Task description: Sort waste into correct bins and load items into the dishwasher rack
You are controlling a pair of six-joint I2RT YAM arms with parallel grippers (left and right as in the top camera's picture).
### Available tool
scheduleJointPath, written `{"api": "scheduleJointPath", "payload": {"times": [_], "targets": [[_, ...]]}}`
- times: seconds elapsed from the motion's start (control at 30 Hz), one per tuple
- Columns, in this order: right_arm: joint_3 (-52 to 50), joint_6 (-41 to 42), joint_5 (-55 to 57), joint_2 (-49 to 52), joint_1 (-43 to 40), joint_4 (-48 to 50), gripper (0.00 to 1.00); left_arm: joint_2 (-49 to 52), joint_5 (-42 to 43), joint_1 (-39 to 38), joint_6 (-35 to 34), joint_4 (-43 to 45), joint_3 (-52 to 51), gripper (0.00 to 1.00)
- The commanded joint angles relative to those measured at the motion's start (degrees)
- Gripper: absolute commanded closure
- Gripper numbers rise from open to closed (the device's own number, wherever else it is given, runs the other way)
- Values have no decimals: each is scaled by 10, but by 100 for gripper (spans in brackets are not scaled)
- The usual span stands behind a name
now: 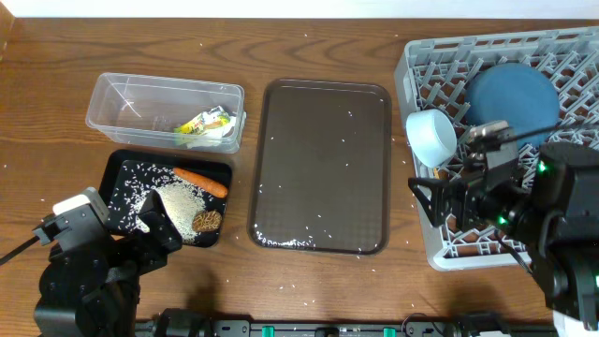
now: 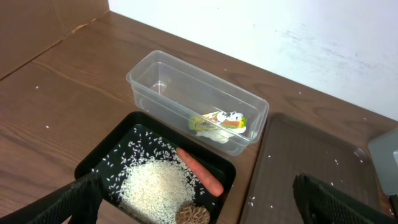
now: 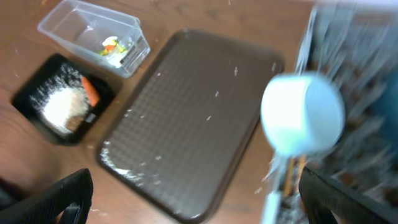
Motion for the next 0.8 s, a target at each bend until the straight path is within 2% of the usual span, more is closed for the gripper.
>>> {"api": "scheduleJointPath", "payload": {"times": [0.0, 0.13, 0.4, 0.47, 0.6, 0.77], "targets": [[-26, -177, 6, -38, 5, 16, 1, -1, -7, 2, 10, -1, 0, 2], [-116, -258, 5, -110, 5, 76, 1, -1, -7, 2, 10, -1, 0, 2], [-363, -255, 1, -289, 5, 258, 1, -1, -7, 2, 10, -1, 0, 2], [-414, -241, 0, -333, 5, 289, 1, -1, -7, 2, 10, -1, 0, 2], [-503, -161, 1, -409, 5, 367, 1, -1, -7, 2, 10, -1, 0, 2], [-584, -158, 1, -485, 5, 409, 1, -1, -7, 2, 10, -1, 0, 2]]}}
